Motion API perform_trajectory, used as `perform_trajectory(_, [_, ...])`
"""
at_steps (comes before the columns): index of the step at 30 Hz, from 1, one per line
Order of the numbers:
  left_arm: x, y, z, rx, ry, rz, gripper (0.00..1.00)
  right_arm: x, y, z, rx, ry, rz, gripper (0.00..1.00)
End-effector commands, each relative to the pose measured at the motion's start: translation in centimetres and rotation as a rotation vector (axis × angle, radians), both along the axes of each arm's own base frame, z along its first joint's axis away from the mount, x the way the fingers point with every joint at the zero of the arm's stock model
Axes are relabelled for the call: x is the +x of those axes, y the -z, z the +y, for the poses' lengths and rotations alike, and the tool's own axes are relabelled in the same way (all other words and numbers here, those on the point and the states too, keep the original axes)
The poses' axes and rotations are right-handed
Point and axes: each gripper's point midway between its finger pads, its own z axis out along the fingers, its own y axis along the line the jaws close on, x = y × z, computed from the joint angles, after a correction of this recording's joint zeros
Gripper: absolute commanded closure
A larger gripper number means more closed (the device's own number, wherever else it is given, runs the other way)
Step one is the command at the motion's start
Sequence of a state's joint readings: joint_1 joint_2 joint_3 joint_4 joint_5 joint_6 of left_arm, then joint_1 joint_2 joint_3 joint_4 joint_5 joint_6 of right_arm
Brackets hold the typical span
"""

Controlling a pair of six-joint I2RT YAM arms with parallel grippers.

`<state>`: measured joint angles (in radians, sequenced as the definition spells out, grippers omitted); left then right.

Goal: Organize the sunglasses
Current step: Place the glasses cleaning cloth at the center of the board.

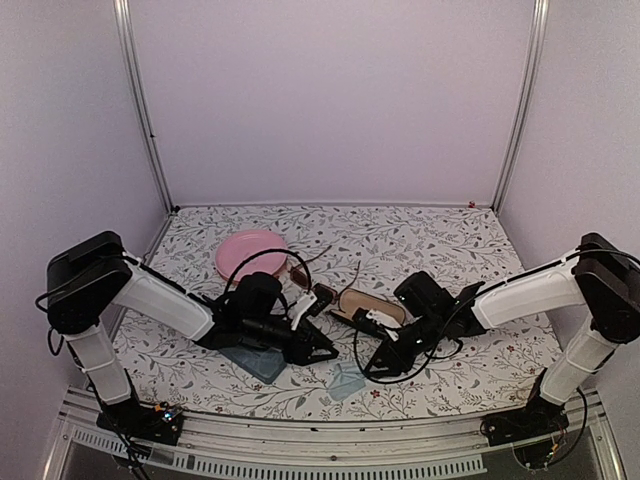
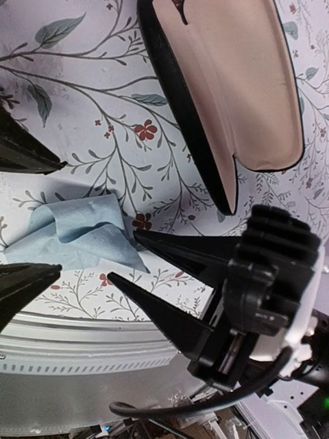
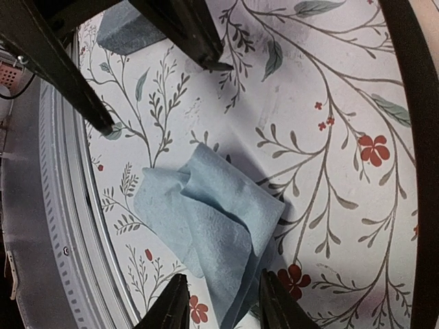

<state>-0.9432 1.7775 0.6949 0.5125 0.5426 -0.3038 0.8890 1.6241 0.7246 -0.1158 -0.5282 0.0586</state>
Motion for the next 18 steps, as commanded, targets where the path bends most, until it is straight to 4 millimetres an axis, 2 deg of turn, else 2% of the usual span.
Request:
perform_trajectory(1, [-0.3,-0.4,-0.8,-0.021,0.019,-0.009,0.54,0.8,-1.5,1.2,0.085,0.016,-0.031,0.59])
perform_trajectory(7, [-0.1,-0.3,-0.6,-0.01,0.005,-0.017,0.54,0.9,-1.9,2.0,0.131,0.014,-0.019,0.58])
perform_trajectory(13, [-0.1,-0.2,-0.2,-0.001,-0.01,-0.022,0.54,1.0,-2.1,2.5,0.15,0.014,-0.006,0.72])
perform_trajectory(18, [0.0,-0.4,0.1,0.001,-0.023,-0.032,0.54,1.7,-2.4,1.9,0.137,0.058,-0.015,0.7])
